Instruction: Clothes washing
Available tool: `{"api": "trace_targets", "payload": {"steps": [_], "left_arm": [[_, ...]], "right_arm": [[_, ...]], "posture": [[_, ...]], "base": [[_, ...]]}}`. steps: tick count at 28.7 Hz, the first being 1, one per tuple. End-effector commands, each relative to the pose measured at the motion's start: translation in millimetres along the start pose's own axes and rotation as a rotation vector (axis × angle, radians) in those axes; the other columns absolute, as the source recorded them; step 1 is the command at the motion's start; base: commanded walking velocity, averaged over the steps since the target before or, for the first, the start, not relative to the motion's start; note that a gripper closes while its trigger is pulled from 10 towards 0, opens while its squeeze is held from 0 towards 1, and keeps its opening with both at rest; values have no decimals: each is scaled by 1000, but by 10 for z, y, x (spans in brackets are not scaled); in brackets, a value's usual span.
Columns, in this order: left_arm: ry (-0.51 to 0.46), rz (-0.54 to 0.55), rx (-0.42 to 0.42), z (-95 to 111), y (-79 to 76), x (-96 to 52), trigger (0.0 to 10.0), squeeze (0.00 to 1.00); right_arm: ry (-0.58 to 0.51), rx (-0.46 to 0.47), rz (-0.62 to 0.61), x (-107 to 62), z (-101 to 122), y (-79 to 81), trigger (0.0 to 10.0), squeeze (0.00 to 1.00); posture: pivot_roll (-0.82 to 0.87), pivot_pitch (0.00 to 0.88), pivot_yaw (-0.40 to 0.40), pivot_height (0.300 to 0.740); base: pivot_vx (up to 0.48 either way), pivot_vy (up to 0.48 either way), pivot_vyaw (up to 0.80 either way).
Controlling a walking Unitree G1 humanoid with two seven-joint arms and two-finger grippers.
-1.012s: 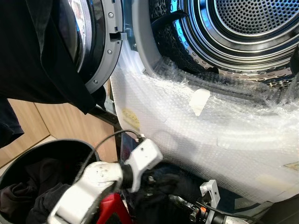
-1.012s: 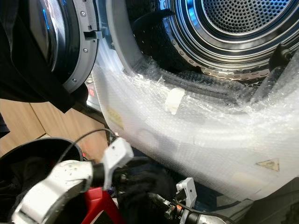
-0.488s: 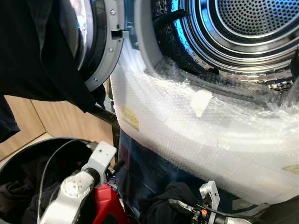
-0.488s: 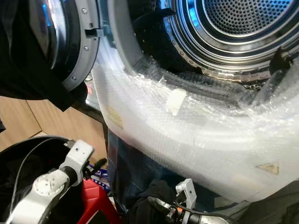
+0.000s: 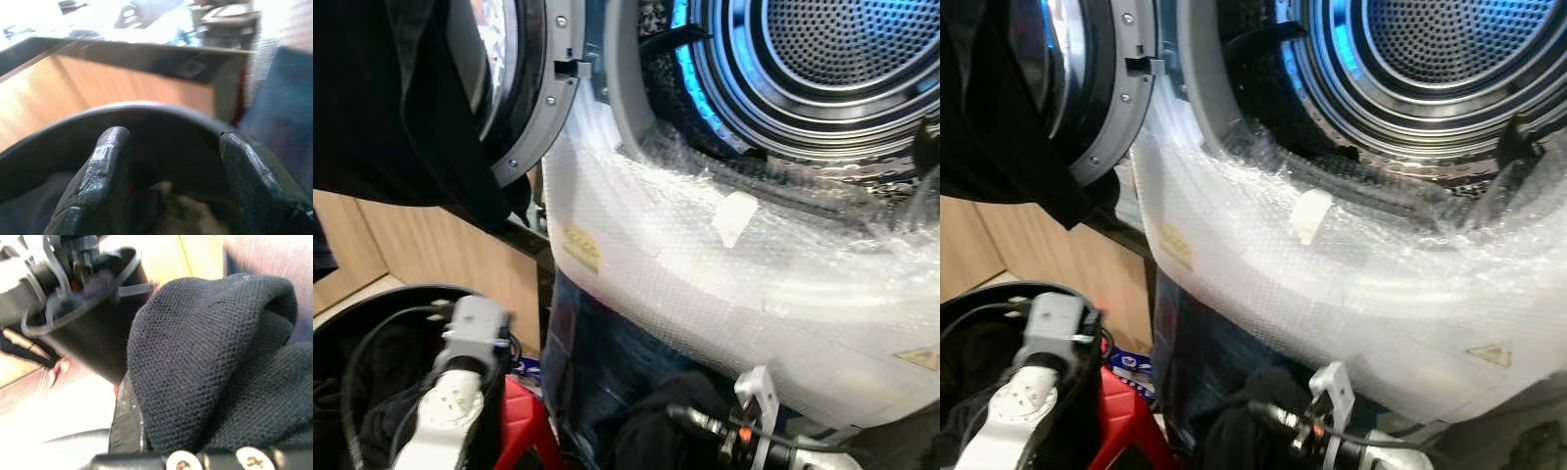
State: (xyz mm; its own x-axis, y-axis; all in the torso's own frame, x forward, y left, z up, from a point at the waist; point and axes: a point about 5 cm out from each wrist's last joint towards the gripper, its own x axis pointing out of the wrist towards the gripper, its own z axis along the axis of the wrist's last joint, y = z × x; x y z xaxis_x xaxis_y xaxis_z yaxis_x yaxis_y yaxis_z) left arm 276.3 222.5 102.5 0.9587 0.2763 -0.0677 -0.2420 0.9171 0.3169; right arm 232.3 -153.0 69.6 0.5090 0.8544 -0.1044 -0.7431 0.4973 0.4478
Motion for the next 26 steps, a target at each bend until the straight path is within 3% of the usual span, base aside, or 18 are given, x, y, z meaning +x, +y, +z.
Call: {"api": "trace_targets", "payload": {"steps": [1, 9, 10, 11, 15, 16, 17, 23, 25, 26], "left_arm": [[-49, 11, -2, 82, -100, 52, 10000, 0], [-63, 8, -12, 78, -221, 84, 10000, 0], [-69, 14, -31, 48, -266, 71, 10000, 0], [-69, 14, -31, 48, -266, 71, 10000, 0], [-82, 24, 4, -46, -325, 111, 10000, 0], [-82, 24, 4, -46, -325, 111, 10000, 0], [-79, 45, -34, -47, -311, 120, 10000, 0], [-89, -1, -13, -38, -413, 123, 10000, 0], [-73, 6, -27, -83, -430, 119, 10000, 0], [-73, 6, -30, -92, -434, 119, 10000, 0]], "right_arm": [[-73, -70, 59, 78, 272, 99, 0, 0], [-98, -161, 199, 137, 523, 314, 0, 0], [-97, -186, 311, 85, 643, 514, 0, 0], [-97, -186, 311, 85, 643, 514, 0, 0], [-62, -246, 470, 8, 862, 889, 0, 0], [-62, -246, 470, 8, 862, 889, 0, 0], [-112, -257, 515, 9, 1033, 950, 0, 0], [-197, -368, 573, 198, 1466, 1021, 0, 0], [-292, -392, 650, 275, 1733, 1181, 0, 0], [-299, -391, 657, 279, 1756, 1202, 0, 0]], "posture": [[74, 0, -138, 740], [74, 0, -142, 740], [71, 0, -148, 740], [71, 0, -148, 740], [49, 0, -162, 740], [49, 0, -162, 740], [49, 0, -161, 740], [57, 0, -154, 740], [56, 0, -151, 740], [56, 0, -151, 740]], "base": [[0, 0, 0], [0, 0, 0], [0, 0, 0], [0, 0, 0], [0, 0, 0], [0, 0, 0], [0, 0, 0], [0, 0, 0], [0, 0, 0], [0, 0, 0]]}}
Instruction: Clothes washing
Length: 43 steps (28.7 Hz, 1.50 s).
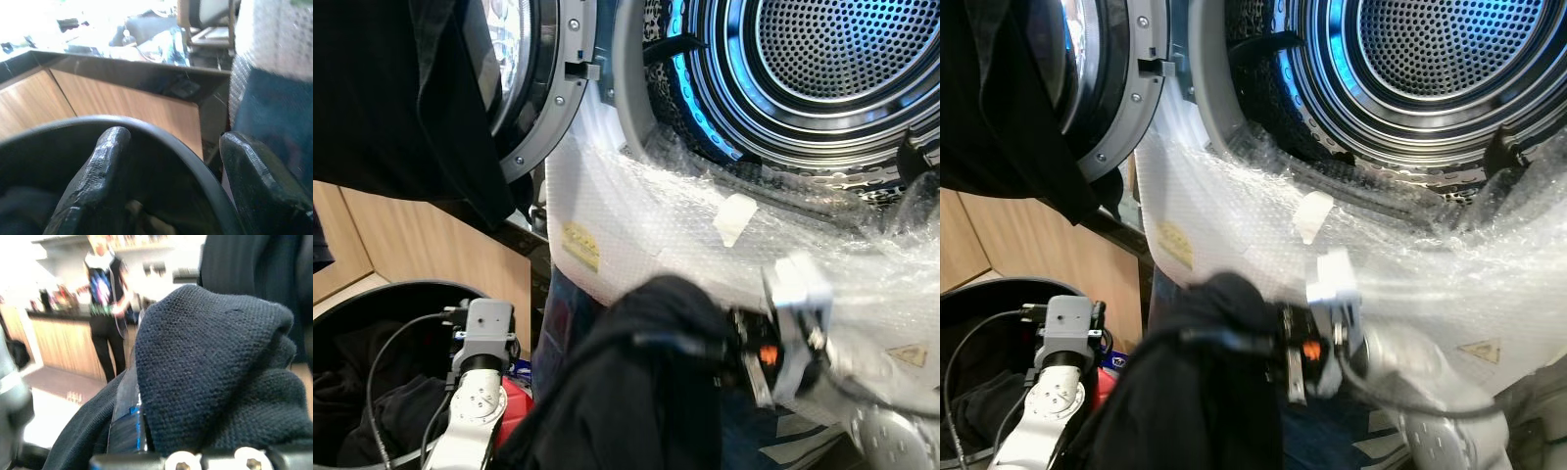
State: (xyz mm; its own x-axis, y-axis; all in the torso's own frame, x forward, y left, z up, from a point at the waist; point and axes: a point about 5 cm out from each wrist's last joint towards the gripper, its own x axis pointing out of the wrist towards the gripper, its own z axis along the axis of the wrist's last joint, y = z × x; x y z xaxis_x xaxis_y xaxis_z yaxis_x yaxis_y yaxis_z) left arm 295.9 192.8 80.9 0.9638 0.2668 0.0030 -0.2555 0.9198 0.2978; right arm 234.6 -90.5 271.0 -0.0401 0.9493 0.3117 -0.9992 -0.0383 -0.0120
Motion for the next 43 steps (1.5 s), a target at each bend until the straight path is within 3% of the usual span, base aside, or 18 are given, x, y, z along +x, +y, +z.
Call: {"api": "trace_targets", "payload": {"steps": [1, 7, 12, 18, 24, 25, 27, 33, 35, 39, 43], "left_arm": [[-4, -9, -4, -13, -58, 0, 10000, 0], [10, -35, -4, -52, -121, -22, 10000, 0], [24, -34, -4, -98, -146, -31, 10000, 0], [29, -48, -1, -121, -172, -27, 10000, 0], [16, -61, 0, -100, -185, -19, 10000, 0], [26, -53, 17, -110, -180, -17, 10000, 0], [35, -49, 9, -124, -176, -20, 10000, 0], [29, -68, 13, -126, -197, -36, 10000, 0], [51, -53, 15, -156, -197, -56, 10000, 0], [53, -54, 13, -160, -195, -82, 10000, 0], [55, -53, 19, -182, -177, -114, 10000, 0]], "right_arm": [[-31, -15, -2, -8, 110, 8, 0, 0], [-125, -77, 82, 142, 469, -76, 0, 0], [-183, -143, 47, 240, 809, -247, 0, 0], [-268, -303, -236, 543, 1492, -764, 0, 0], [-258, -348, -336, 643, 1728, -966, 0, 0], [-233, -369, -415, 656, 1798, -1084, 0, 0], [-193, -371, -543, 648, 1849, -1250, 0, 0], [-130, -368, -705, 578, 1893, -1431, 0, 0], [-96, -392, -854, 471, 1921, -1520, 0, 0], [-82, -390, -946, 390, 1919, -1569, 0, 0], [-125, -370, -1147, 173, 1975, -1624, 0, 0]], "posture": [[65, 0, -158, 740], [44, 0, -160, 740], [47, 0, -168, 740], [20, 0, -154, 740], [34, 0, -152, 740], [40, 0, -154, 740], [37, 0, -156, 740], [41, 0, -168, 740], [63, 0, -173, 740], [75, 0, -174, 740], [92, 0, -180, 740]], "base": [[0, 0, 0], [0, 0, 0], [0, 0, 0], [0, 0, 0], [0, 0, 0], [0, 0, 0], [0, 0, 0], [0, 0, 0], [0, 0, 0], [0, 0, 0], [0, 0, 0]]}}
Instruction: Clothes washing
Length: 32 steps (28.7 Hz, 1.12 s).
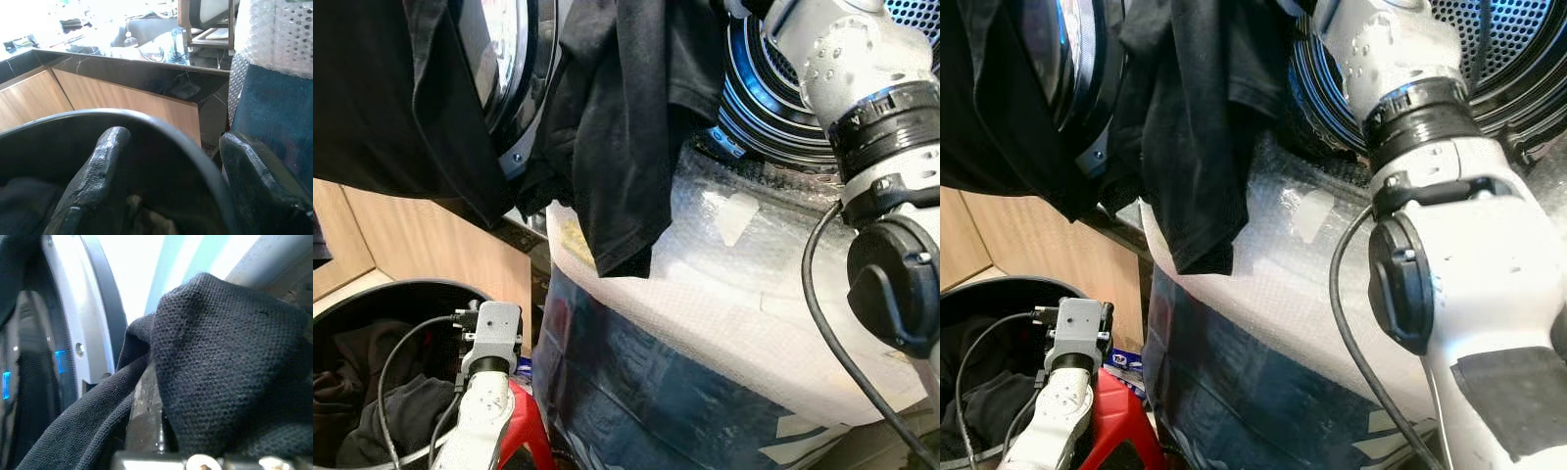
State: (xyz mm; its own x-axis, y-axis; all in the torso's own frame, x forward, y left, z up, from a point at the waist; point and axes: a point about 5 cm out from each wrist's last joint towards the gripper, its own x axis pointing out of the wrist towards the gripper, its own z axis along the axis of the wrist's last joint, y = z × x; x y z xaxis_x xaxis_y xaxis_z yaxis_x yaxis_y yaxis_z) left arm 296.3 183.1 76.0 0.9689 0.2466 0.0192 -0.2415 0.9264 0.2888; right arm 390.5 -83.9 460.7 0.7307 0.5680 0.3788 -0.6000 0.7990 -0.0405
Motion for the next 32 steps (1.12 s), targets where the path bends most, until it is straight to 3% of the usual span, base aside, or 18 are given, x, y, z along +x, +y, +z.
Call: {"api": "trace_targets", "payload": {"steps": [1, 4, 7, 11, 13, 14, 15, 16, 17, 18, 21, 26, 29, 31, 32], "left_arm": [[79, -36, 27, -165, -69, -96, 10000, 0], [79, -33, 27, -164, -59, -98, 10000, 0], [78, -32, 28, -161, -49, -111, 10000, 0], [75, -15, 19, -160, -32, -136, 10000, 0], [76, -15, 21, -165, -25, -151, 10000, 0], [78, -19, 22, -167, -24, -164, 10000, 0], [78, -21, 21, -167, -25, -169, 10000, 0], [73, -40, 30, -162, -46, -181, 10000, 0], [73, -40, 30, -162, -46, -181, 10000, 0], [66, -53, 39, -149, -54, -182, 10000, 0], [65, -63, 36, -138, -64, -181, 10000, 0], [69, -76, 39, -147, -87, -174, 10000, 0], [68, -78, 34, -131, -102, -161, 10000, 0], [69, -80, 34, -132, -108, -164, 10000, 0], [67, -83, 33, -125, -115, -168, 10000, 0]], "right_arm": [[-35, -6, -294, -214, 127, -436, 0, 0], [-34, -13, -392, -264, 152, -528, 0, 0], [-48, 38, -318, -234, 173, -470, 0, 0], [-142, 109, 55, -191, 204, -259, 0, 0], [-165, 119, 181, -220, 125, -229, 0, 0], [-213, 122, 332, -281, 37, -203, 0, 0], [-237, 125, 402, -314, 8, -191, 0, 0], [-241, 189, 559, -434, -136, -212, 0, 0], [-241, 189, 559, -434, -136, -212, 0, 0], [-200, 193, 609, -514, -275, -251, 0, 0], [-129, 180, 558, -610, -428, -383, 0, 0], [-153, 176, 445, -682, -348, -548, 0, 0], [-224, 187, 255, -676, -129, -682, 0, 0], [-228, 187, 195, -660, -92, -706, 0, 0], [-229, 178, 108, -637, -50, -736, 0, 0]], "posture": [[92, 0, -180, 740], [94, 0, -180, 740], [124, 0, -205, 740], [143, 0, -213, 740], [136, 0, -204, 740], [127, 0, -195, 740], [127, 0, -195, 740], [131, 0, -186, 740], [131, 0, -186, 740], [123, 0, -174, 740], [101, 0, -167, 740], [92, 0, -167, 740], [99, 0, -168, 740], [103, 0, -165, 740], [101, 0, -161, 740]], "base": [[0, 0, 0], [0, 0, 0], [0, 0, 0], [0, 0, 0], [0, 0, 0], [0, 0, 0], [0, 0, 0], [0, 0, 0], [0, 0, 0], [0, 0, 0], [0, 0, 0], [0, 0, 0], [0, 0, 0], [0, 0, 0], [0, 0, 0]]}}
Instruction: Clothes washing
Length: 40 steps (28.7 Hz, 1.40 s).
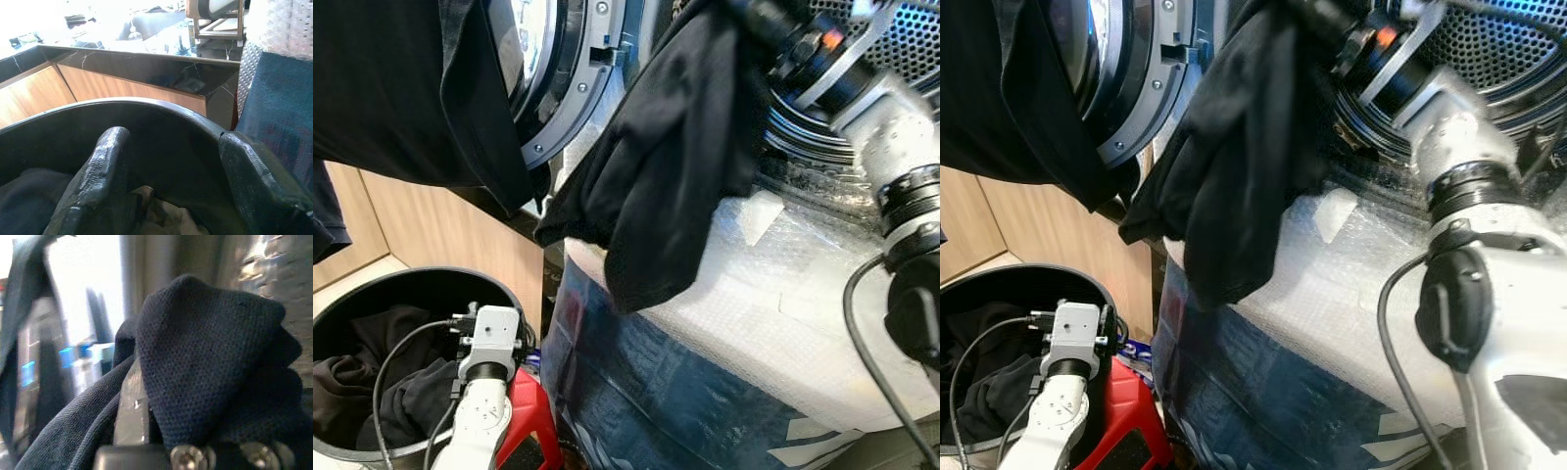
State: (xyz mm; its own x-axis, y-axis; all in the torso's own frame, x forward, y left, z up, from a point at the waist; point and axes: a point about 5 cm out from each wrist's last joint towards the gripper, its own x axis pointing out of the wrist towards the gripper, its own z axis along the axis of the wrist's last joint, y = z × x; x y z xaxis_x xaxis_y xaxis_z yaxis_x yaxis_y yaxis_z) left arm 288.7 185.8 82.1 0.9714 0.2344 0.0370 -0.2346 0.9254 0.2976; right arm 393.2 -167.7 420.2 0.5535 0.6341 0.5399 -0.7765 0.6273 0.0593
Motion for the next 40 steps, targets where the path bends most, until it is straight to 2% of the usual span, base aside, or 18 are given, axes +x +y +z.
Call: {"api": "trace_targets", "payload": {"steps": [1, 2, 7, 9, 13, 15, 17, 19, 20, 21, 24, 27, 29, 32, 34, 35, 36, 40], "left_arm": [[86, -78, 22, -166, -180, -109, 10000, 0], [86, -83, 24, -168, -185, -115, 10000, 0], [95, -83, 24, -188, -190, -135, 10000, 0], [98, -76, 21, -189, -190, -142, 10000, 0], [98, -71, 15, -183, -197, -151, 10000, 0], [98, -52, 9, -179, -179, -162, 10000, 0], [97, -44, 8, -177, -167, -167, 10000, 0], [100, -31, 11, -197, -146, -187, 10000, 0], [114, -4, 9, -230, -110, -210, 10000, 0], [121, 14, 5, -243, -86, -228, 10000, 0], [126, 33, -6, -251, -72, -243, 10000, 0], [98, 18, 4, -198, -74, -243, 10000, 0], [96, 19, 3, -190, -70, -240, 10000, 0], [102, 8, 3, -197, -83, -228, 10000, 0], [107, -3, 2, -199, -105, -228, 10000, 0], [107, -31, -1, -188, -146, -229, 10000, 0], [102, -52, 2, -176, -180, -229, 10000, 0], [112, -70, 2, -181, -221, -237, 10000, 0]], "right_arm": [[-58, -40, -91, 4, 195, -38, 0, 0], [-80, -25, -184, 26, 233, -65, 0, 0], [-128, 12, -367, 60, 302, -111, 0, 0], [-135, 29, -529, 41, 310, -173, 0, 0], [-107, -40, -649, 52, 350, -187, 0, 0], [-102, -149, -794, 37, 512, -197, 0, 0], [-129, -173, -850, 14, 614, -202, 0, 0], [-184, -196, -968, -83, 781, -242, 0, 0], [-232, -229, -1099, -210, 937, -287, 0, 0], [-267, -234, -1167, -286, 1022, -308, 0, 0], [-294, -240, -1214, -356, 1095, -327, 0, 0], [-292, -320, -1270, -409, 1165, -330, 0, 0], [-269, -353, -1252, -394, 1144, -330, 0, 0], [-163, -390, -1193, -320, 941, -352, 0, 0], [-64, -371, -1104, -236, 711, -360, 0, 0], [84, -390, -988, -134, 395, -343, 10000, 0], [183, -425, -951, -117, 166, -348, 10000, 0], [264, -411, -938, -149, -118, -370, 10000, 0]], "posture": [[99, 0, -160, 740], [99, 0, -161, 740], [98, 0, -161, 740], [102, 0, -163, 740], [118, 0, -170, 740], [135, 0, -187, 740], [149, 0, -196, 740], [170, 0, -207, 740], [180, 0, -208, 740], [183, 0, -205, 740], [184, 0, -205, 740], [171, 0, -198, 740], [158, 0, -194, 740], [136, 0, -182, 740], [128, 0, -179, 740], [120, 0, -177, 740], [119, 0, -175, 740], [109, 0, -179, 740]], "base": [[0, 0, 0], [0, 0, 0], [0, 0, 0], [0, 0, 0], [0, 0, 0], [0, 0, 0], [0, 0, 0], [0, 0, 0], [0, 0, 0], [0, 0, 0], [0, 0, 0], [0, 0, 0], [0, 0, 0], [0, 0, 0], [0, 0, 0], [0, 0, 0], [0, 0, 0], [0, 0, 0]]}}
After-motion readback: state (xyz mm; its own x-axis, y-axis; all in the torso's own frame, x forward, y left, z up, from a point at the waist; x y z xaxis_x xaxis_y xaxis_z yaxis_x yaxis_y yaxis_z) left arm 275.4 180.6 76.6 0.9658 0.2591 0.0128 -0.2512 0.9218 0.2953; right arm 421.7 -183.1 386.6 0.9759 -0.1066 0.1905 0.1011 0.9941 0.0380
